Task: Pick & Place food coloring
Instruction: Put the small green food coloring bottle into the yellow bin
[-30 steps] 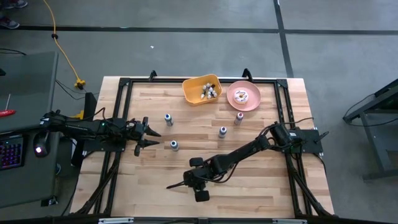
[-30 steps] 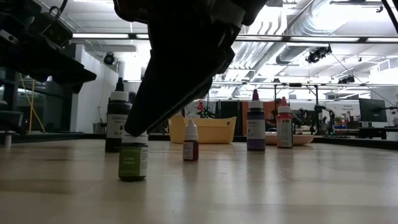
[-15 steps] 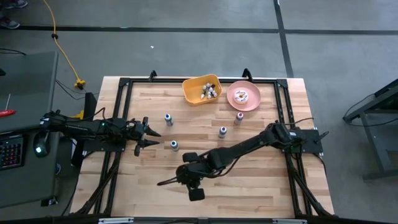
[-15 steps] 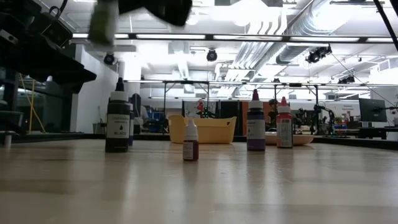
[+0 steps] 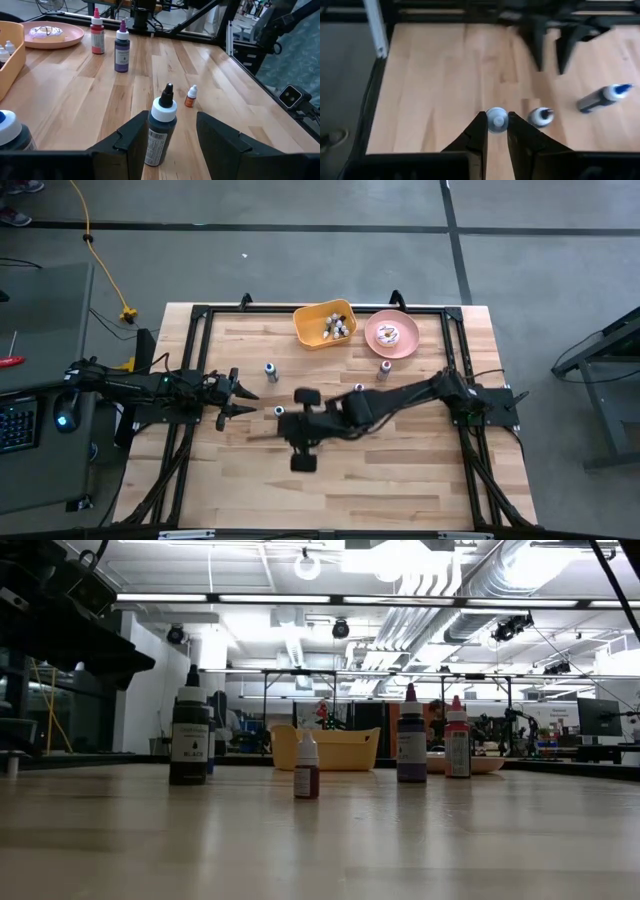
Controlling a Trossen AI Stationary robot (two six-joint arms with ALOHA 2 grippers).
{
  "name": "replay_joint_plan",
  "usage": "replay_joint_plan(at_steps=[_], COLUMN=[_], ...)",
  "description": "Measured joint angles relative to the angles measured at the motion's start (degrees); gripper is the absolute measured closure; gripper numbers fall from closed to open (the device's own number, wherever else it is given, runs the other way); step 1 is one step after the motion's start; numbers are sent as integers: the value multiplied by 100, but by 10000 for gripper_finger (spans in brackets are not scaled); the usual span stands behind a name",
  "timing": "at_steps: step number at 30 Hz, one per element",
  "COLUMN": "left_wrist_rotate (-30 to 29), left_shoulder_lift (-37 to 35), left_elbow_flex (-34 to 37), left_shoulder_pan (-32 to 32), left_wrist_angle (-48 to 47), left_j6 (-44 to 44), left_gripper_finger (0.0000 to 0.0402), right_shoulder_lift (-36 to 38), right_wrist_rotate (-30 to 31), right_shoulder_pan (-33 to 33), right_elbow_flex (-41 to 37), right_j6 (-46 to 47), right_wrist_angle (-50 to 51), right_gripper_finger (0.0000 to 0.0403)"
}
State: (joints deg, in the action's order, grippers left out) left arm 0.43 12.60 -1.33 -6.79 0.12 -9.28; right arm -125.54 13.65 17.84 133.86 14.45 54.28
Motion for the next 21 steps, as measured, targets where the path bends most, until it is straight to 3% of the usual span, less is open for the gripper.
replay_joint_plan(at_steps=[15,21], left_wrist_rotate=[2,2], left_shoulder_lift=[1,0], left_elbow_flex=[1,1], left_shoulder_pan=[0,0], left_wrist_angle=[-4,-4], left_j6=[0,0], left_gripper_finger=[238,238], right_shoulder_lift=[585,606], right_wrist_rotate=[-701,-546], right_shoulder_pan=[-1600,-2417], right_elbow_flex=[43,20], right_j6=[-487,-937], right_wrist_angle=[70,502], right_gripper_finger=[360,360])
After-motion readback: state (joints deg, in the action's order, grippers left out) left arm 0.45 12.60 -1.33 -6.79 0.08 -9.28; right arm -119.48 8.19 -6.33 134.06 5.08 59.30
